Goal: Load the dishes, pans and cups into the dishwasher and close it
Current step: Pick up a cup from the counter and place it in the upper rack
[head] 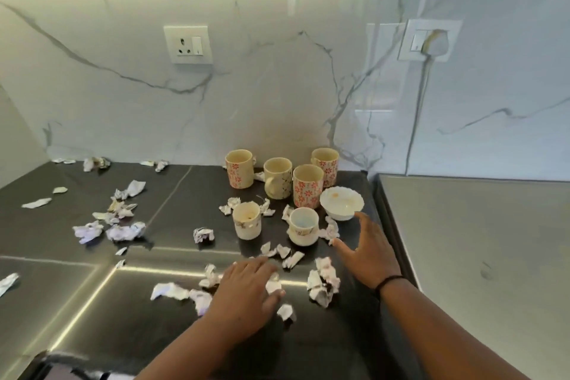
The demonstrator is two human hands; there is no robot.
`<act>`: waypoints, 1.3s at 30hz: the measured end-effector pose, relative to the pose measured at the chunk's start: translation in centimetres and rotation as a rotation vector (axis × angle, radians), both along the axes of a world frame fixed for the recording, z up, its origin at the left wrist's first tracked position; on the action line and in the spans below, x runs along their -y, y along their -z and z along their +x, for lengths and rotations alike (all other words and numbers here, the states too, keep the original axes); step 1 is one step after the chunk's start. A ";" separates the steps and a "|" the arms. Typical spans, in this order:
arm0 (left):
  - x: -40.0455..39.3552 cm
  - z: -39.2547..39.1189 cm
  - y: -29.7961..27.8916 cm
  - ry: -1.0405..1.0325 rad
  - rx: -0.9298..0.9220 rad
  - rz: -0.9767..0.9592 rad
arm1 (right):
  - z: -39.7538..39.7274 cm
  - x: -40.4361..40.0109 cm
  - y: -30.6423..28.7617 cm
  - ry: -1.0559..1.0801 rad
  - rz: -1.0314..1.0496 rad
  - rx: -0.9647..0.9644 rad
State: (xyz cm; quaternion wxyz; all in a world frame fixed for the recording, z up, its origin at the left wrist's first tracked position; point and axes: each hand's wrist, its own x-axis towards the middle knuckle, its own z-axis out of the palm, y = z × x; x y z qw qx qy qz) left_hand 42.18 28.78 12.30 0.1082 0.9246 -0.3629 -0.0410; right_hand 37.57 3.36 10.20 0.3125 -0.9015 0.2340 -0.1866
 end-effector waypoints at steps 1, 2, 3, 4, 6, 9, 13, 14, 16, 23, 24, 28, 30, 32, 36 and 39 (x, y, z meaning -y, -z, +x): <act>1.5 0.9 0.4 0.005 0.004 0.009 | 1.3 1.4 0.1 0.000 0.023 -0.003; 2.8 1.5 0.8 0.011 0.004 0.010 | 2.4 2.6 0.2 0.004 0.041 -0.006; 3.8 2.0 1.0 0.024 -0.001 0.008 | 3.4 3.5 0.2 0.007 0.052 -0.008; 4.7 2.4 1.2 0.046 -0.007 0.003 | 4.4 4.5 0.3 0.013 0.068 -0.023; 6.1 3.0 2.0 0.114 0.000 0.027 | 6.0 5.8 0.7 0.026 0.099 -0.043; 7.5 3.5 3.4 0.278 0.031 0.085 | 7.4 7.1 1.6 0.006 0.119 -0.055; 9.7 4.6 5.1 0.450 0.115 -0.038 | 8.6 8.0 3.5 0.008 0.107 -0.086; 10.4 4.8 5.1 0.457 0.113 -0.112 | 8.7 8.2 3.8 0.017 0.087 -0.087; 11.4 5.2 5.1 0.466 0.108 -0.251 | 9.0 8.3 4.0 0.040 0.054 -0.083; 13.1 6.9 3.2 0.405 -0.214 -0.592 | 6.1 6.7 0.9 0.156 0.290 0.126; 13.5 7.0 2.4 0.374 -0.284 -0.662 | 4.9 6.4 0.1 0.147 0.325 0.166; 15.3 6.6 -0.6 0.223 -0.512 -0.915 | 0.2 4.6 -3.3 0.101 0.531 0.274; 16.5 6.2 -2.3 0.147 -0.684 -1.008 | -1.9 3.5 -4.8 0.040 0.629 0.313; 17.6 5.9 -4.1 0.029 -1.020 -1.021 | -3.4 2.6 -5.8 0.010 0.700 0.337; 19.3 5.4 -5.4 -0.050 -1.696 -1.038 | -5.2 1.6 -6.8 0.010 0.878 0.508; 20.2 3.2 -5.6 -0.051 -1.766 -1.136 | -6.0 1.4 -6.8 0.017 1.163 0.748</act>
